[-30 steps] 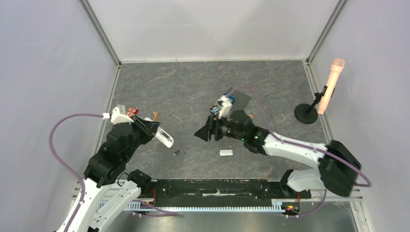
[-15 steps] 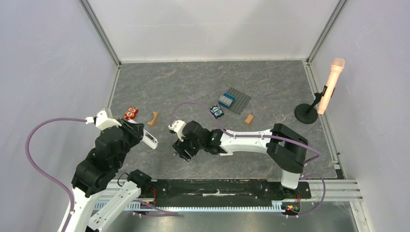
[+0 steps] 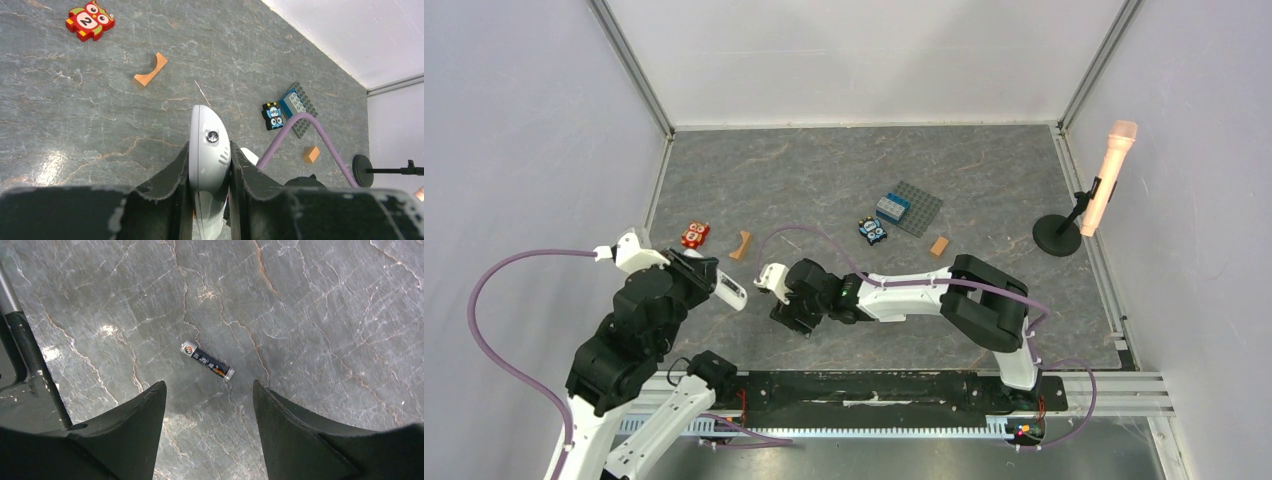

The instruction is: Load the batteries into the remote control

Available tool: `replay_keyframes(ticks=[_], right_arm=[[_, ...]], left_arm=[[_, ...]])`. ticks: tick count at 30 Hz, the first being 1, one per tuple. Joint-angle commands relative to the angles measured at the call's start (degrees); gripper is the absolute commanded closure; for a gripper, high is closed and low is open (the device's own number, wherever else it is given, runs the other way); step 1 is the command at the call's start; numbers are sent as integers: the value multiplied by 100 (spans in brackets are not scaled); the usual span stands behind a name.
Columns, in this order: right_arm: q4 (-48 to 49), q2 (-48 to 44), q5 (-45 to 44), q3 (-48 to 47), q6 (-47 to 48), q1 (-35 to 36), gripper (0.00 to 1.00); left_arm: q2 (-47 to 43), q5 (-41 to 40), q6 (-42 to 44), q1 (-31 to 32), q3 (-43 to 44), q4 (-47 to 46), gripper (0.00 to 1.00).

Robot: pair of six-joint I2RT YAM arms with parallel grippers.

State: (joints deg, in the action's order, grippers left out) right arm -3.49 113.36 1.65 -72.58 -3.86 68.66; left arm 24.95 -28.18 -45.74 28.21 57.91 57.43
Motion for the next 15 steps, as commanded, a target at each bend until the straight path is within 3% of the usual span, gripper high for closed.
replay_keyframes(ticks=[1,10,13,15], right_arm=[[551,116,220,-134,710,-11,34],[9,662,677,-752,958,-303,39],[-70,695,709,-725,916,-374,51],[-133,721,591,-731,832,-381,64]], left_arm=[[-87,59,92,-25,38,-111,98],[-128,193,38,-26,-34,-113,98],[-118,182,44,-17,-34,-111,98],[-109,182,38,-26,-34,-118,98]])
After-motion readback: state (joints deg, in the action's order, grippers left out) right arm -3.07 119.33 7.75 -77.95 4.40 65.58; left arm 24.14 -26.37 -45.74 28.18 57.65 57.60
